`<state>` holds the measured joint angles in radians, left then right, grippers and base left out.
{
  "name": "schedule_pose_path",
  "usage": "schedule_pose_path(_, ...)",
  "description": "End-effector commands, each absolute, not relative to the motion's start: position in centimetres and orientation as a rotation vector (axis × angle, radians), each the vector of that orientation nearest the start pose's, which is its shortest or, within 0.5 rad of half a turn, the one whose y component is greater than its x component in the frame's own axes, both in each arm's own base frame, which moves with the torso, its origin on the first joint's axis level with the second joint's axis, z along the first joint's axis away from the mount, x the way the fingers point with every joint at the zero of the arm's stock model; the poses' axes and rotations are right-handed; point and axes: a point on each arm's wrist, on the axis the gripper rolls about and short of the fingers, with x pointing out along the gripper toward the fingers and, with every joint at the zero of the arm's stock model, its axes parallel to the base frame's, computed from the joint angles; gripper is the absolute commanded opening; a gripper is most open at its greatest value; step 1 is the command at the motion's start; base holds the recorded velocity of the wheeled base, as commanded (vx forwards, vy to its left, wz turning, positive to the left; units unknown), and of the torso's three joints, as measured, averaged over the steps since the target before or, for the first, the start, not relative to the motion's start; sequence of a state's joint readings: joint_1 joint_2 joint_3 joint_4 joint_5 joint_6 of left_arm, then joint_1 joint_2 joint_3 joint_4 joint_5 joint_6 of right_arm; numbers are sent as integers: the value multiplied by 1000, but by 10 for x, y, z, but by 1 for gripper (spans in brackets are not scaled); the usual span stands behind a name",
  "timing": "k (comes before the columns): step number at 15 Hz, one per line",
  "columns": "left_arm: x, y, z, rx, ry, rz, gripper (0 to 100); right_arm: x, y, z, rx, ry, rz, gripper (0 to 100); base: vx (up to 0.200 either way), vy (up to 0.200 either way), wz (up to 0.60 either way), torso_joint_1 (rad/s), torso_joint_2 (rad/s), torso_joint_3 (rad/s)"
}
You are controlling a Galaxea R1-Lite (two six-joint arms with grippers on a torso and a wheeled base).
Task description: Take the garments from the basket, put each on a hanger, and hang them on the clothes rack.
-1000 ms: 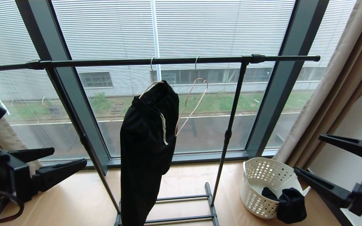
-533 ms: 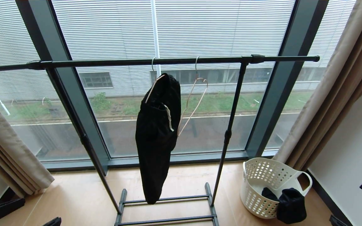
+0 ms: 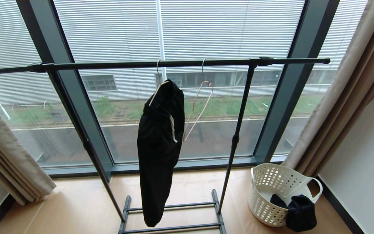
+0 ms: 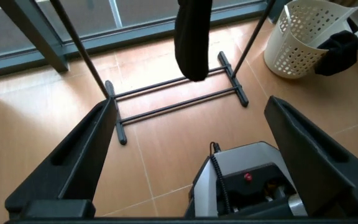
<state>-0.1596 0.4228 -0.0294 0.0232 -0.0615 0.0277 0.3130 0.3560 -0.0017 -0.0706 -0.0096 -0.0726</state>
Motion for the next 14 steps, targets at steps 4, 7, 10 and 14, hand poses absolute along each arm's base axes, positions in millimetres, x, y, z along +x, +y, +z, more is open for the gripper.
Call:
schedule_pose_path(4, -3, -1, 79, 29, 272, -115, 100, 0, -3, 83, -89, 215, 209, 100, 0, 0, 0, 0, 0, 0)
schedule_pose_path(7, -10, -2, 79, 19, 187, -18, 100, -6, -5, 79, -38, 209, 169, 100, 0, 0, 0, 0, 0, 0)
schedule_pose_path(10, -14, -2, 78, 21, 139, -16, 100, -8, -5, 78, -29, 189, 111, 100, 0, 0, 0, 0, 0, 0)
schedule_pose_path(14, -14, -1, 78, 23, 139, -37, 100, -10, -3, 78, -39, 166, -53, 100, 0, 0, 0, 0, 0, 0)
